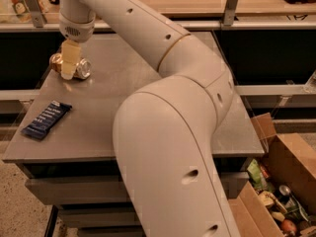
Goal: Place orange can upright
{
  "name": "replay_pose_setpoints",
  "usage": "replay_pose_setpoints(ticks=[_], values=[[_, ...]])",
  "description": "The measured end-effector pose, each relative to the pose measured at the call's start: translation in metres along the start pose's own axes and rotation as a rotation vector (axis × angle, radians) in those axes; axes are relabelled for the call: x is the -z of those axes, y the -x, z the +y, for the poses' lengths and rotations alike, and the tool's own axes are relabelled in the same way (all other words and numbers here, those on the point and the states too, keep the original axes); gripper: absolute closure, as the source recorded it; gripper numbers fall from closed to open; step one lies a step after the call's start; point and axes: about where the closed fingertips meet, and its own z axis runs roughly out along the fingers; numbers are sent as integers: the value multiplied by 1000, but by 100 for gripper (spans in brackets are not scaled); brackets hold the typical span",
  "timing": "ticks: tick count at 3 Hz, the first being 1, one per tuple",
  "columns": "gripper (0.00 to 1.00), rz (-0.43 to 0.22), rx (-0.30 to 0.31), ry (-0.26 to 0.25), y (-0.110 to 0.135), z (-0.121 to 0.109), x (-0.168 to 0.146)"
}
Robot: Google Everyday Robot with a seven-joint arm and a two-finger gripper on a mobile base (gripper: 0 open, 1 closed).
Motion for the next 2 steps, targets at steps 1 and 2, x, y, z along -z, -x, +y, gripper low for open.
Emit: replay_pose_setpoints(ticks=[1,2], values=[[0,23,9,16,8,5,-14],[0,50,-10,24,11,6,-27]])
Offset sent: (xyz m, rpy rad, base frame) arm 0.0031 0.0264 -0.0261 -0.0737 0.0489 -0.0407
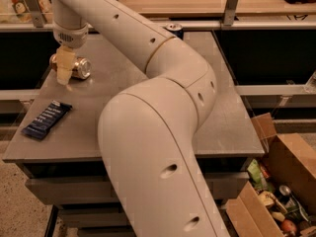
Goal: Place orange can upright
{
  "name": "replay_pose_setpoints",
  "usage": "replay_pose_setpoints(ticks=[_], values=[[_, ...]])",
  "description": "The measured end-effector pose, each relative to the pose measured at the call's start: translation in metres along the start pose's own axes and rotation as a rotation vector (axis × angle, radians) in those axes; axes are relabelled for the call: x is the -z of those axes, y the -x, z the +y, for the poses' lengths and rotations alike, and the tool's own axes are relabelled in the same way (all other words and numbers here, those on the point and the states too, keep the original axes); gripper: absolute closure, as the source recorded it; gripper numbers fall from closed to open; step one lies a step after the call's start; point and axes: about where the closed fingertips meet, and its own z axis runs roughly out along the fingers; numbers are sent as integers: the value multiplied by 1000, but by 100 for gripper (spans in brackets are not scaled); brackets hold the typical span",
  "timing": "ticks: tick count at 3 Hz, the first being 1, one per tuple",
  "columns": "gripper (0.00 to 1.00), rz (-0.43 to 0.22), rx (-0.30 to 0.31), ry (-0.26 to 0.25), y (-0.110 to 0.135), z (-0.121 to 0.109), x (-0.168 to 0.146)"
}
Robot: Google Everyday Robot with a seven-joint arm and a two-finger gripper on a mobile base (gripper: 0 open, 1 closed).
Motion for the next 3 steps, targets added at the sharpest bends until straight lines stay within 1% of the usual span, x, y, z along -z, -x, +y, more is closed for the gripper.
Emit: replay_pose_setpoints(ticks=[1,3], values=[[0,24,-29,2,4,-2,-11],[0,58,-58,15,8,-3,-28]])
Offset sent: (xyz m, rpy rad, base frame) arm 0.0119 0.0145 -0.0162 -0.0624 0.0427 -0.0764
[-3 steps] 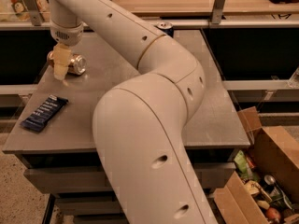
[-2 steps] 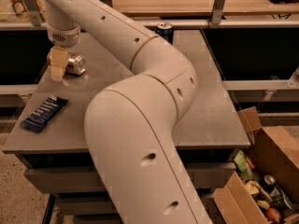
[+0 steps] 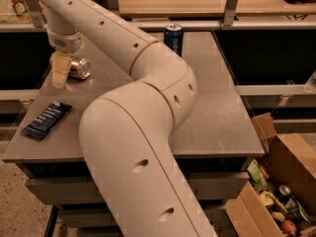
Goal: Place orange can upright
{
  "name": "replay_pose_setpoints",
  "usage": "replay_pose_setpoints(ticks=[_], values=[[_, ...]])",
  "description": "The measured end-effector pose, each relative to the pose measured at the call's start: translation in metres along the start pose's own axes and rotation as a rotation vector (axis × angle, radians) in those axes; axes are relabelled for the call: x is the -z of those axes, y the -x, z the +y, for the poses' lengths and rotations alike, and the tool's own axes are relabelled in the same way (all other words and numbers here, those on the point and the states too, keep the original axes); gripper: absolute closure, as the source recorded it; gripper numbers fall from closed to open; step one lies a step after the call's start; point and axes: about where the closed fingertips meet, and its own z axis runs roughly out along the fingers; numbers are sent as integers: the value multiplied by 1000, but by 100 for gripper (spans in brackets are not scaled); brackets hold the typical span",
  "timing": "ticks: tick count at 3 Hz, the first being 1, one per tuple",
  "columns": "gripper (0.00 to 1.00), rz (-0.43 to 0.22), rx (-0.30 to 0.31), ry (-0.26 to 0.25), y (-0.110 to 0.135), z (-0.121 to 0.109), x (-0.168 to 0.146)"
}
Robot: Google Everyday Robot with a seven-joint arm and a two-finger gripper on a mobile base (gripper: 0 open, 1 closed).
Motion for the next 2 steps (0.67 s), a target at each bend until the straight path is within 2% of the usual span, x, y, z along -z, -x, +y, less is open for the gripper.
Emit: replay_pose_setpoints(ticks=[1,2], values=[[0,9,-2,2,3,-1,-5],[17,14,0,8,3,-2,-9]])
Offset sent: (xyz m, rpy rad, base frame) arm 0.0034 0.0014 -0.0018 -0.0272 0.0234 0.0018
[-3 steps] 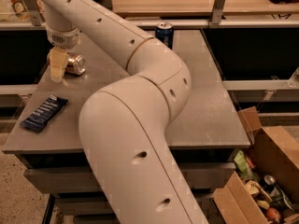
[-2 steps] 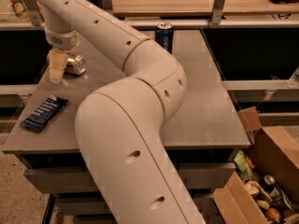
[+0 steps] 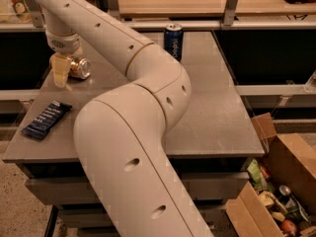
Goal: Place orange can upright
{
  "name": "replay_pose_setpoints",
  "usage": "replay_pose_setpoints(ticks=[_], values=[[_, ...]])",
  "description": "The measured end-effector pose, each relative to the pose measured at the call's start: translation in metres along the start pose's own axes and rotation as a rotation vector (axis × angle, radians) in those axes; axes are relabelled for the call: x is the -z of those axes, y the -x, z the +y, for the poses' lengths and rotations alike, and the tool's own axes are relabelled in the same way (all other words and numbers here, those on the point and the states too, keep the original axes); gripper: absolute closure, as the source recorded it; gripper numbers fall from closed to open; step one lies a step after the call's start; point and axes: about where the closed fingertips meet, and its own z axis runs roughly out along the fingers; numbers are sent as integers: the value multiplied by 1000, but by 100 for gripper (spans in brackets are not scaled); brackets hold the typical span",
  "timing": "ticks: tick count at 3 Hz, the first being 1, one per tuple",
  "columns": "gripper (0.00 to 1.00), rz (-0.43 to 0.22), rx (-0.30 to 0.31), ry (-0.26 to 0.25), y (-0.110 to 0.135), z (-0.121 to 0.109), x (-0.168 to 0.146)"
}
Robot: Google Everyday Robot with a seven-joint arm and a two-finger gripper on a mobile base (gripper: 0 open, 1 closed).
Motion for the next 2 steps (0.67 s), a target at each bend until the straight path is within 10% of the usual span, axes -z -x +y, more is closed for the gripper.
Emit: replay_pose_setpoints(ticks=[2], values=[[64,2,-3,7,-3,-2,-2]])
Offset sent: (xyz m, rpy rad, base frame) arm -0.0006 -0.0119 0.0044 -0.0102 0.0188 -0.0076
